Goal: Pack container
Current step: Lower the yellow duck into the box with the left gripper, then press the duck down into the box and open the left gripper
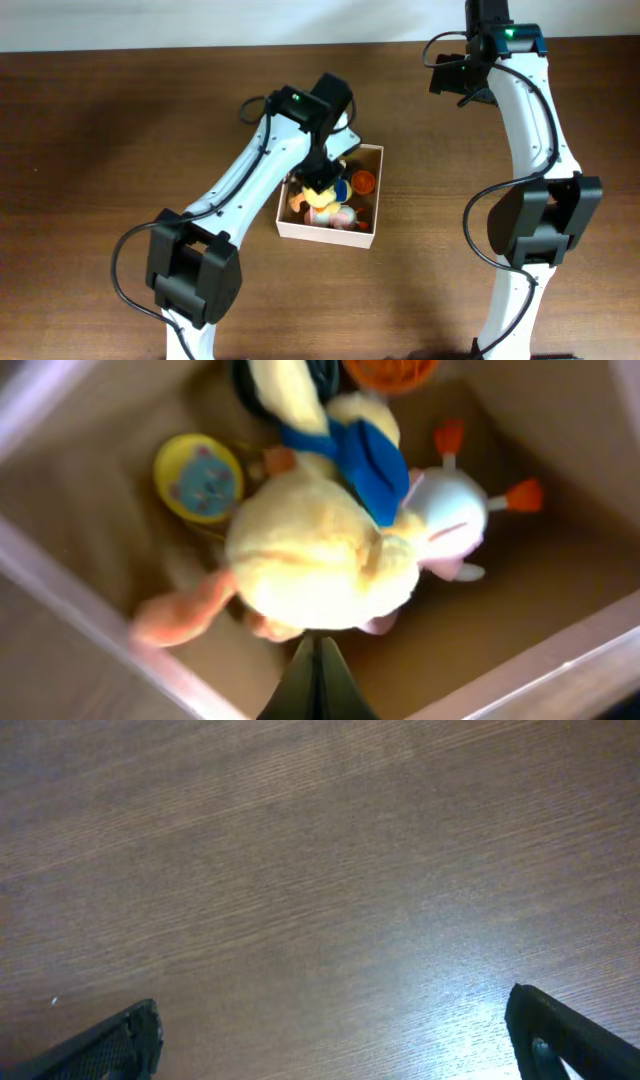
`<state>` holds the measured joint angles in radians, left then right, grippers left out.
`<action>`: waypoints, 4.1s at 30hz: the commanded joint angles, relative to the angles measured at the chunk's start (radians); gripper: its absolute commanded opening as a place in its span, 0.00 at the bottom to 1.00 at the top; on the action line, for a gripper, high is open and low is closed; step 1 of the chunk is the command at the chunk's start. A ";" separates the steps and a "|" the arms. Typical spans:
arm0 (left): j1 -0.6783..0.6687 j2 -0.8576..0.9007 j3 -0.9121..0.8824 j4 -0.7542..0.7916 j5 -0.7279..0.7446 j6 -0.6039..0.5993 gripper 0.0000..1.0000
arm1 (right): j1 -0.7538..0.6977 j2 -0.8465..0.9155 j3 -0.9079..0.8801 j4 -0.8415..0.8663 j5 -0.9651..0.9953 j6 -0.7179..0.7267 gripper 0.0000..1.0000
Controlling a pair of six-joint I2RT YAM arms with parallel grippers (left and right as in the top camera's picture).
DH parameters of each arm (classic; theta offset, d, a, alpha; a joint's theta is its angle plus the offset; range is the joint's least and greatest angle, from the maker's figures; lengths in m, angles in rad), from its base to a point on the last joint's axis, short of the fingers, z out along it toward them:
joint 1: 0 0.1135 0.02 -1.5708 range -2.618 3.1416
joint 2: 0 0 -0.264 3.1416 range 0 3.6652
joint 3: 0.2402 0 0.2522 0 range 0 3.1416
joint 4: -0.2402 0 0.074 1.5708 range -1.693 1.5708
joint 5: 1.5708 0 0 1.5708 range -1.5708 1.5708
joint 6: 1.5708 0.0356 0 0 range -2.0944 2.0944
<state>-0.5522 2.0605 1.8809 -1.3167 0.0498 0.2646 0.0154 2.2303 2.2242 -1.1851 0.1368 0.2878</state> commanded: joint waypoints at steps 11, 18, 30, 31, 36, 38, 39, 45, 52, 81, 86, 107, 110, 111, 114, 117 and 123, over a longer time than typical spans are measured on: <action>-0.001 -0.011 -0.175 0.181 -0.002 -0.010 0.02 | -0.003 0.004 -0.005 0.000 0.002 0.009 0.99; -0.001 -0.011 -0.210 0.217 -0.070 -0.010 0.02 | -0.003 0.004 -0.005 0.000 0.002 0.009 0.99; 0.020 -0.012 -0.201 0.222 -0.128 -0.059 0.02 | -0.003 0.004 -0.005 0.000 0.002 0.009 0.99; 0.020 -0.012 -0.198 0.222 -0.131 -0.058 0.02 | -0.003 0.004 -0.005 0.000 0.002 0.009 0.99; 0.021 -0.012 -0.195 0.243 -0.161 -0.058 0.02 | -0.003 0.004 -0.005 0.000 0.002 0.009 0.99; 0.021 -0.012 -0.195 0.247 -0.163 -0.058 0.02 | -0.003 0.004 -0.005 0.000 0.002 0.009 0.99; 0.021 -0.012 -0.195 0.247 -0.163 -0.058 0.02 | -0.003 0.004 -0.005 0.000 0.002 0.009 0.99; 0.021 -0.012 -0.195 0.206 -0.163 -0.059 0.02 | -0.003 0.004 -0.005 0.000 0.002 0.009 0.99; 0.021 -0.012 -0.195 0.098 -0.159 -0.064 0.02 | -0.003 0.004 -0.005 0.000 0.002 0.009 0.99; -0.071 -0.012 -0.195 0.019 0.071 -0.197 0.02 | -0.003 0.004 -0.005 0.000 0.002 0.009 0.99; -0.105 -0.012 -0.195 0.027 0.074 -0.197 0.02 | -0.003 0.004 -0.005 0.000 0.002 0.009 0.99; -0.124 -0.012 -0.195 0.119 0.138 -0.198 0.02 | -0.003 0.004 -0.005 0.000 0.002 0.009 0.99; -0.140 -0.012 -0.195 0.119 0.138 -0.198 0.02 | -0.003 0.004 -0.005 0.000 0.002 0.009 0.99; -0.146 -0.012 -0.195 0.119 0.138 -0.198 0.02 | -0.003 0.004 -0.005 0.000 0.002 0.009 0.99; -0.165 -0.012 -0.195 0.119 0.138 -0.198 0.02 | -0.003 0.004 -0.005 0.000 0.002 0.009 0.99; -0.177 -0.012 -0.195 0.120 0.138 -0.197 0.02 | -0.003 0.004 -0.005 0.000 0.002 0.009 0.99; -0.179 -0.012 -0.195 0.130 0.137 -0.197 0.02 | -0.003 0.004 -0.005 0.000 0.002 0.009 0.99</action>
<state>-0.7284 2.0605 1.6783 -1.1908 0.1692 0.0803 0.0154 2.2303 2.2242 -1.1851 0.1371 0.2878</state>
